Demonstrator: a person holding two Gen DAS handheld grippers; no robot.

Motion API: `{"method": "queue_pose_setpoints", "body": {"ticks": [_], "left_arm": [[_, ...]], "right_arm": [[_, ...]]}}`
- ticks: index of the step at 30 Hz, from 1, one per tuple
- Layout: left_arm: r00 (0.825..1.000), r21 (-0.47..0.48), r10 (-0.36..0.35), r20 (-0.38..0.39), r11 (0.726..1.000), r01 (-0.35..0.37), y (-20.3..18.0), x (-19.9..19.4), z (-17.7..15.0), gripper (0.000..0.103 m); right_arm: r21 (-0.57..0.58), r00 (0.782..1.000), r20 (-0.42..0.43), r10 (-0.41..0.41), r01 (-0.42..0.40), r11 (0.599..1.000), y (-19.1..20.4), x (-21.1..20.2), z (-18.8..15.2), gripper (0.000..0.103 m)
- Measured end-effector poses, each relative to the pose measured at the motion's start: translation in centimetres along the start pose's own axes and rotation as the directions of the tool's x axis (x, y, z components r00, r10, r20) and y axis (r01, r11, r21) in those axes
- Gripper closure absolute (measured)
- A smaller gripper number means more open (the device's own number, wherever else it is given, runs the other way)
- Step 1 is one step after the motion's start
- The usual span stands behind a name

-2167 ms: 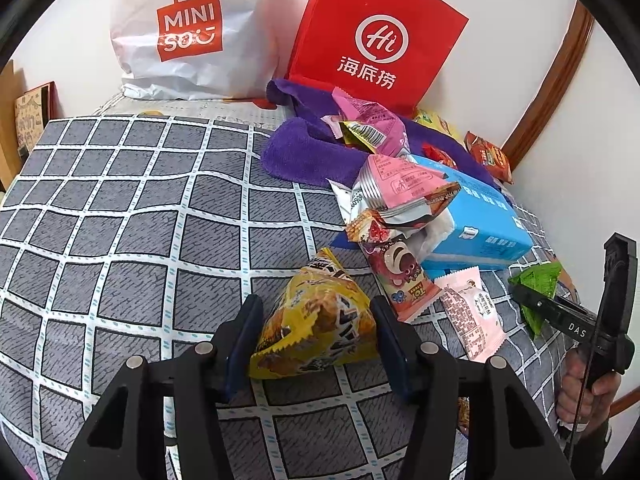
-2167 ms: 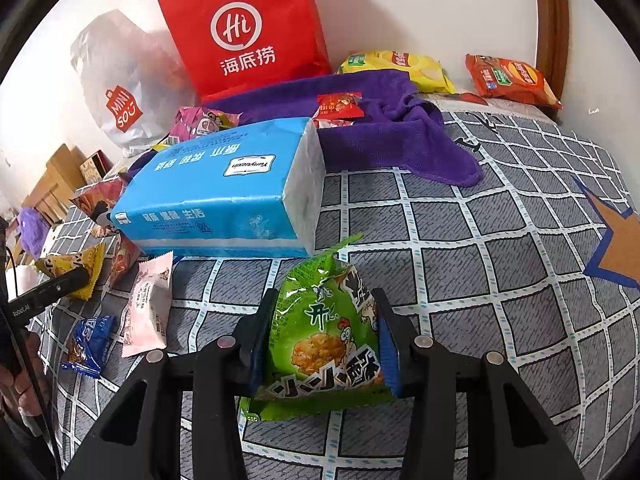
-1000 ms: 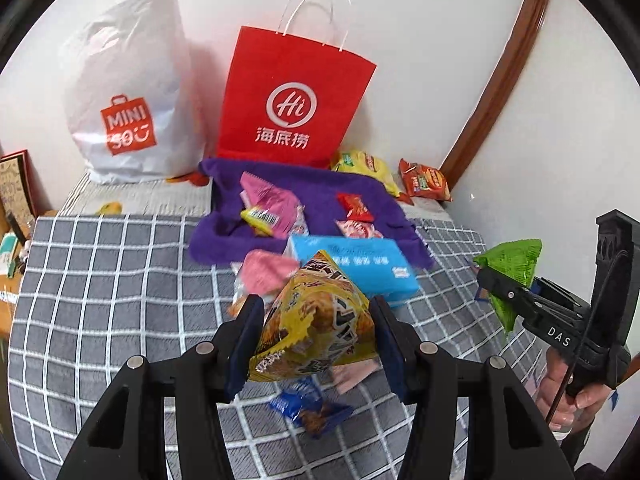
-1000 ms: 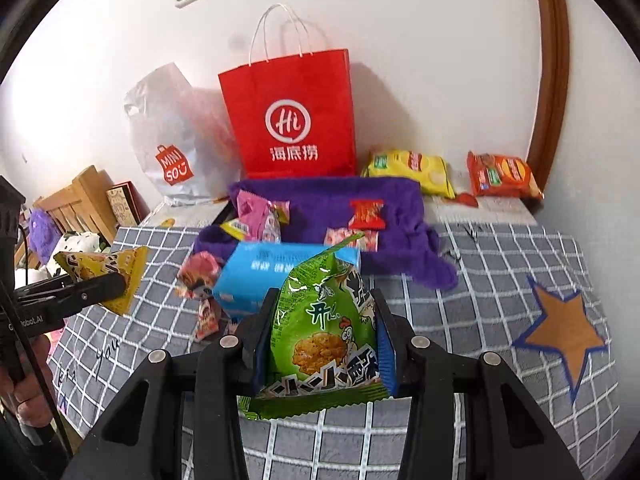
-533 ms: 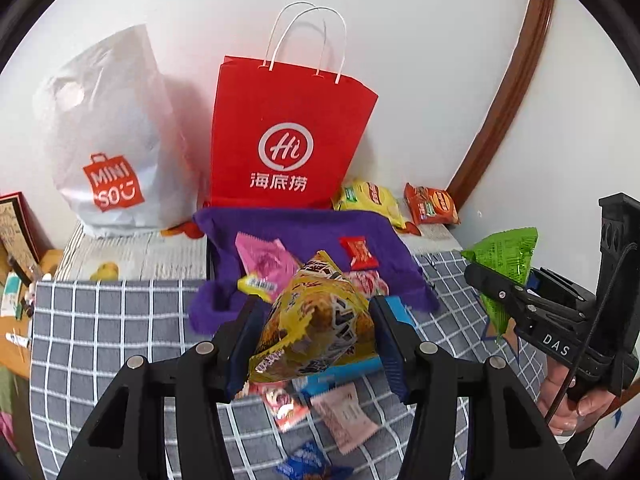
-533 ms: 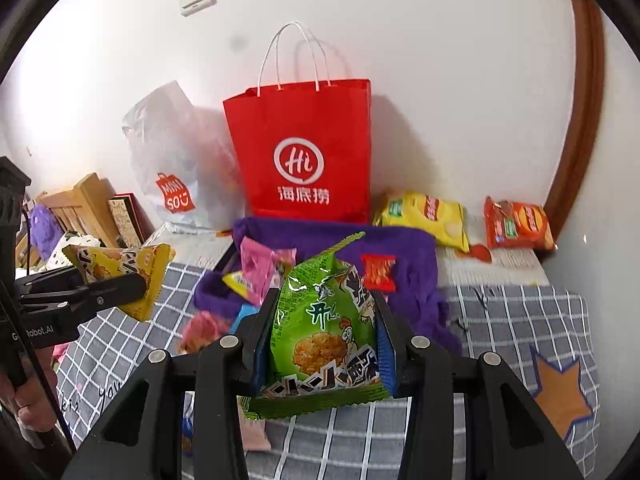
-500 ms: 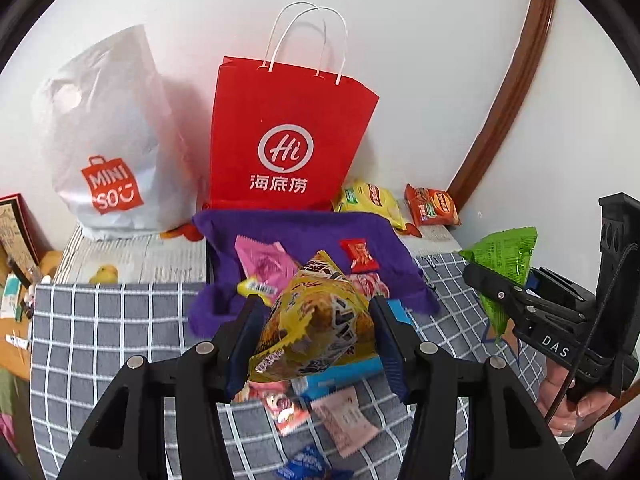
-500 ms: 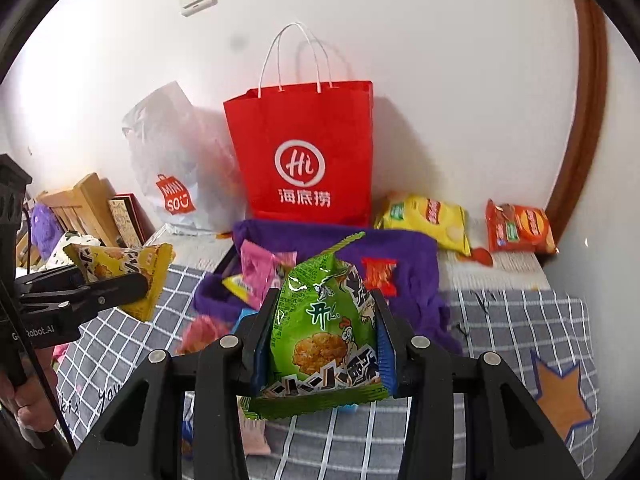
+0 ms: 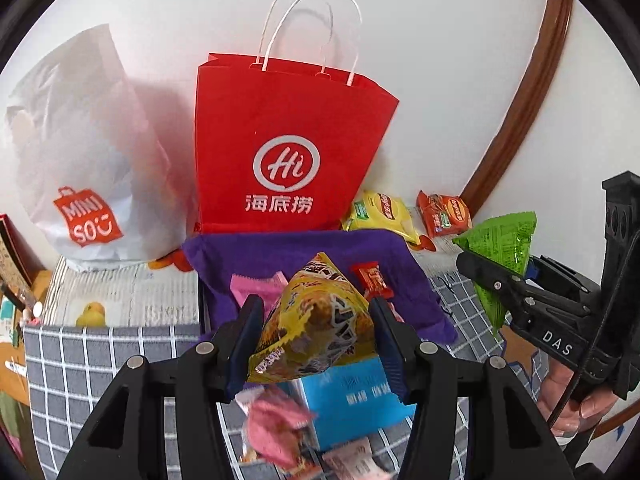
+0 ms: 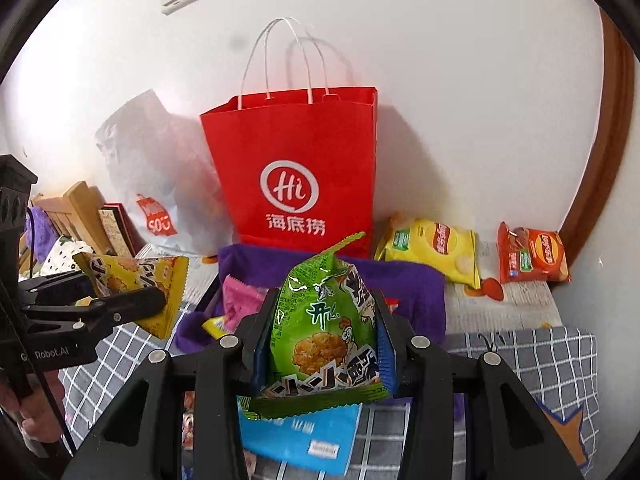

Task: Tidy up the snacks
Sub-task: 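Carry both held bags over the purple towel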

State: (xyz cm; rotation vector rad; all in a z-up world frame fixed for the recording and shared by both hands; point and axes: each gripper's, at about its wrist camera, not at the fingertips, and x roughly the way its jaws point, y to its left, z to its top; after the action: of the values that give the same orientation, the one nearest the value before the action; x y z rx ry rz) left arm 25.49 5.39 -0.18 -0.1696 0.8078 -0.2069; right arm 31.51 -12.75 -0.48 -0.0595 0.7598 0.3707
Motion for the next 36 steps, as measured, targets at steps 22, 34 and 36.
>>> {"method": "queue_pose_setpoints", "body": {"ticks": [22, 34, 36], "left_arm": [[0.997, 0.015, 0.058, -0.058, 0.998, -0.057, 2.3, 5.4, 5.3, 0.051], [0.991, -0.021, -0.026, -0.132, 1.0, 0.023, 2.7, 10.7, 3.7, 0.051], [0.989, -0.021, -0.026, -0.144, 1.0, 0.024, 2.4, 11.3, 3.4, 0.051]], "right_arm": [[0.061, 0.983, -0.178, -0.04, 0.052, 0.997, -7.4, 10.8, 1.2, 0.06], [0.034, 0.953, -0.298, -0.051, 0.064, 0.997, -8.7, 14.5, -0.9, 0.06], [0.023, 0.945, -0.322, -0.049, 0.06, 0.998, -8.5, 15.4, -1.3, 0.06]]}}
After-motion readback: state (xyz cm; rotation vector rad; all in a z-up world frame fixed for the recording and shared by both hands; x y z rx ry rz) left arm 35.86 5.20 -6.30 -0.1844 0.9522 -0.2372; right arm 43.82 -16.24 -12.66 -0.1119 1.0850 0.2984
